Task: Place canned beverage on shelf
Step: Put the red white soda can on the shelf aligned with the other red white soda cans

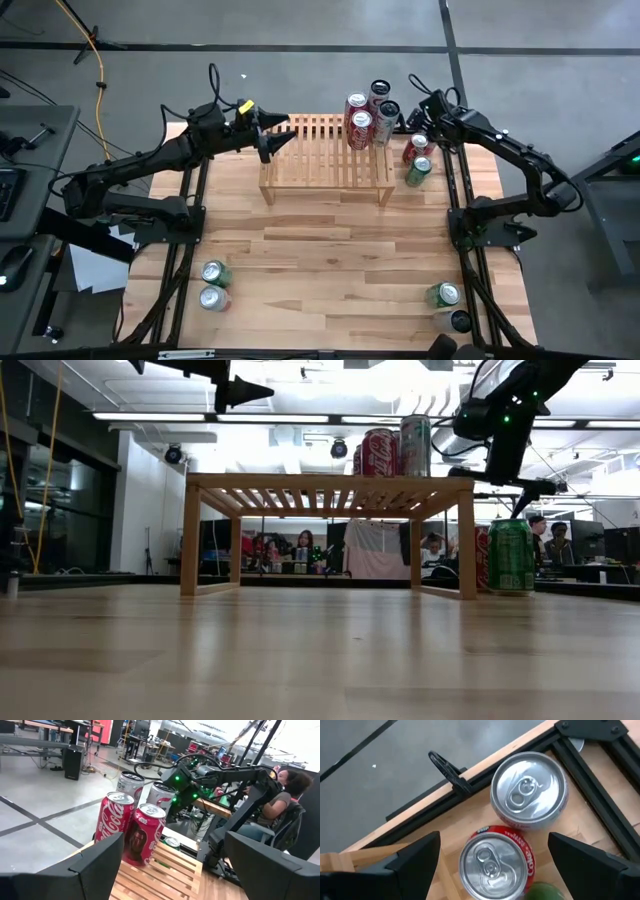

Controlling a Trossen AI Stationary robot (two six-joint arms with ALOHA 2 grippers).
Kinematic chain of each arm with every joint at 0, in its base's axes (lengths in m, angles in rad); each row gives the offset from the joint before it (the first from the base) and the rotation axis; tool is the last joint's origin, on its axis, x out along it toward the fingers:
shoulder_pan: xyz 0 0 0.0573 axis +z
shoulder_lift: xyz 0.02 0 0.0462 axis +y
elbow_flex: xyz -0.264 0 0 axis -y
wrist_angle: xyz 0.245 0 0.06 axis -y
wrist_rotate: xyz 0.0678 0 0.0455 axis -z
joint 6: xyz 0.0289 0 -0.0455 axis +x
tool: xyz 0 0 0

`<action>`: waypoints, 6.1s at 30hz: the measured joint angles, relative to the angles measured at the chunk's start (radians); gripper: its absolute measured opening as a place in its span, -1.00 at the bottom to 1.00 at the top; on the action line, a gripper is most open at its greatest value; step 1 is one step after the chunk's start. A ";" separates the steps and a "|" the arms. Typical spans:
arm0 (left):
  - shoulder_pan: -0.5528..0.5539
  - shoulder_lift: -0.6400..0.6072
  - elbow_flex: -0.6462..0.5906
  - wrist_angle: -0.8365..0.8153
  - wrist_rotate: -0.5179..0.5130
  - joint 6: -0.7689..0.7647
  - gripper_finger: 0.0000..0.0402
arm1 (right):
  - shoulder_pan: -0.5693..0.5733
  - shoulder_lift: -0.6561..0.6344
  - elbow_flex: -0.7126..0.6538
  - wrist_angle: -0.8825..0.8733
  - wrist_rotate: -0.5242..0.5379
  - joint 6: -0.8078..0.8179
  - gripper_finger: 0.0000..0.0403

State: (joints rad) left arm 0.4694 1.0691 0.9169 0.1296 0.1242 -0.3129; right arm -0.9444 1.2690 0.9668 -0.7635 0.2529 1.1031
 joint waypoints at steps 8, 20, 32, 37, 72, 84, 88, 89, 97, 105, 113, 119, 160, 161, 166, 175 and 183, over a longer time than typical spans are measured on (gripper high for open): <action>0.009 0.000 0.000 -0.001 0.001 0.000 0.68 | 0.002 0.009 0.000 -0.015 -0.043 0.018 0.76; 0.008 0.000 0.000 -0.001 0.005 -0.008 0.68 | 0.002 0.081 0.000 -0.022 -0.067 0.017 0.76; 0.008 0.000 0.000 -0.001 0.004 0.000 0.68 | 0.002 0.101 0.000 -0.040 -0.070 -0.004 0.74; 0.008 0.000 0.000 -0.001 0.004 -0.001 0.68 | 0.003 0.146 0.001 -0.041 -0.081 -0.004 0.69; 0.035 0.000 0.000 -0.001 0.002 -0.008 0.68 | 0.009 -0.402 -0.001 -0.141 -0.143 -0.236 0.44; 0.034 0.000 0.000 0.040 0.025 -0.056 0.68 | 0.158 -0.567 0.215 -0.219 -0.246 -0.435 0.44; 0.032 0.000 0.000 0.118 0.066 -0.107 0.68 | 0.257 -0.532 0.358 -0.222 -0.259 -0.489 0.44; 0.032 0.000 0.001 0.137 0.081 -0.120 0.68 | 0.286 -0.515 0.390 -0.225 -0.262 -0.502 0.44; -0.018 0.001 0.072 0.024 0.157 -0.126 0.68 | 0.555 -0.284 0.562 -0.192 -0.307 -0.650 0.44; -0.157 0.075 0.329 -0.406 0.149 0.115 0.68 | 0.770 0.004 0.715 -0.138 -0.316 -0.848 0.44; -0.251 0.221 0.505 -0.571 0.141 0.278 0.68 | 0.823 0.219 0.918 -0.170 -0.330 -0.967 0.44; -0.269 0.303 0.549 -0.573 0.130 0.324 0.68 | 0.823 0.300 1.007 -0.192 -0.382 -0.982 0.44; -0.159 0.327 0.325 -0.098 0.787 0.008 0.38 | 0.820 0.195 1.025 -0.298 -0.344 -0.974 0.77; -0.155 0.335 0.293 0.020 0.850 -0.089 0.38 | 0.821 0.192 1.025 -0.286 -0.357 -0.990 0.77; -0.158 0.381 0.199 0.443 1.044 -0.507 0.38 | 0.822 0.203 1.024 -0.177 -0.482 -1.100 0.77; -0.196 0.434 0.194 0.513 1.087 -0.681 0.38 | 0.857 0.270 1.023 -0.086 -0.660 -1.221 0.77; -0.203 0.434 0.194 0.513 1.071 -0.699 0.38 | 0.862 0.320 1.023 -0.085 -0.729 -1.269 0.77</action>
State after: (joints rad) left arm 0.2665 1.5028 1.1111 0.6430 1.1956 -1.0119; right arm -0.0822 1.5888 1.9903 -0.8483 -0.4764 -0.1654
